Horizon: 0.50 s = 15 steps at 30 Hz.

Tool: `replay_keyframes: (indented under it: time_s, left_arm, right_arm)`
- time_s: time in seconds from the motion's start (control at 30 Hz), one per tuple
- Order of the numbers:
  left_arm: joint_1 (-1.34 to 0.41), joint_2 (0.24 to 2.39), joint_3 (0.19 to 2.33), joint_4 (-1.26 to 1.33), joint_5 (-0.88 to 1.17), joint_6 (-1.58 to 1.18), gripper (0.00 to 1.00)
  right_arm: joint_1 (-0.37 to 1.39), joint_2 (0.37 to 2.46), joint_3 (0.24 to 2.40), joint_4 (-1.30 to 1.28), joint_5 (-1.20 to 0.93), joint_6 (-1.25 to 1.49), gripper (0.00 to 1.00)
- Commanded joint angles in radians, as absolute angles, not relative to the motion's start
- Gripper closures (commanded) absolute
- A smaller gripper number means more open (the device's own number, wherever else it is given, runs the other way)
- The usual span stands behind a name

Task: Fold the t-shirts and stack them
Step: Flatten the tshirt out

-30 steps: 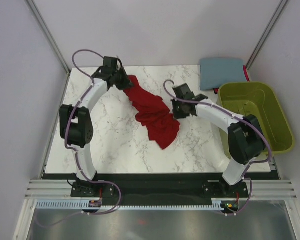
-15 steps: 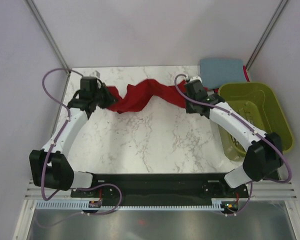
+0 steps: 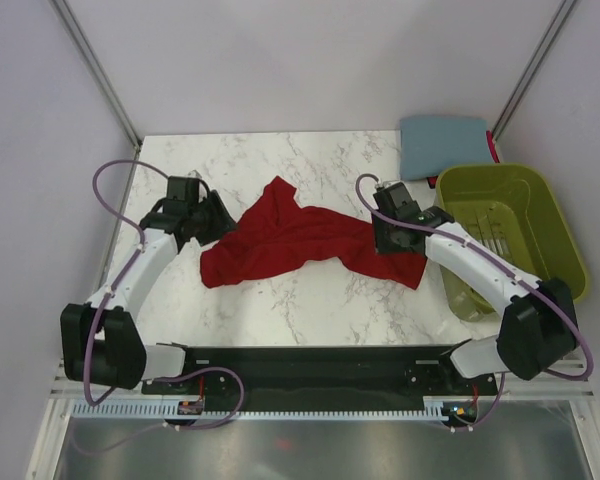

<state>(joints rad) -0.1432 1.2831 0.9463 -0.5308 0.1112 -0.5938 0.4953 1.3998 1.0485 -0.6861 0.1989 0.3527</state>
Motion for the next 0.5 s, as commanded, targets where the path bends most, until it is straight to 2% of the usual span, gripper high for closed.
replay_keyframes:
  time_s: [0.0,0.13,0.3,0.47]
  left_arm:
    - [-0.138,1.394,1.067,-0.518,0.143,-0.517,0.43]
    - [-0.138,1.451,1.085,-0.514,0.198,-0.528,0.47]
    - [-0.150,1.465,1.068,-0.503,0.244,-0.497,0.48]
    - [-0.149,1.494,0.936,-0.416,0.339,-0.548,0.52]
  right_arm:
    - [0.485,1.472,1.153,-0.649,0.202,0.354,0.57]
    - [0.440,1.600,1.239,-0.652,0.274,0.325,0.57]
    - [0.368,1.744,1.368,-0.646,0.333,0.253,0.57]
    - [0.325,1.859,1.434,-0.641,0.345,0.253,0.57]
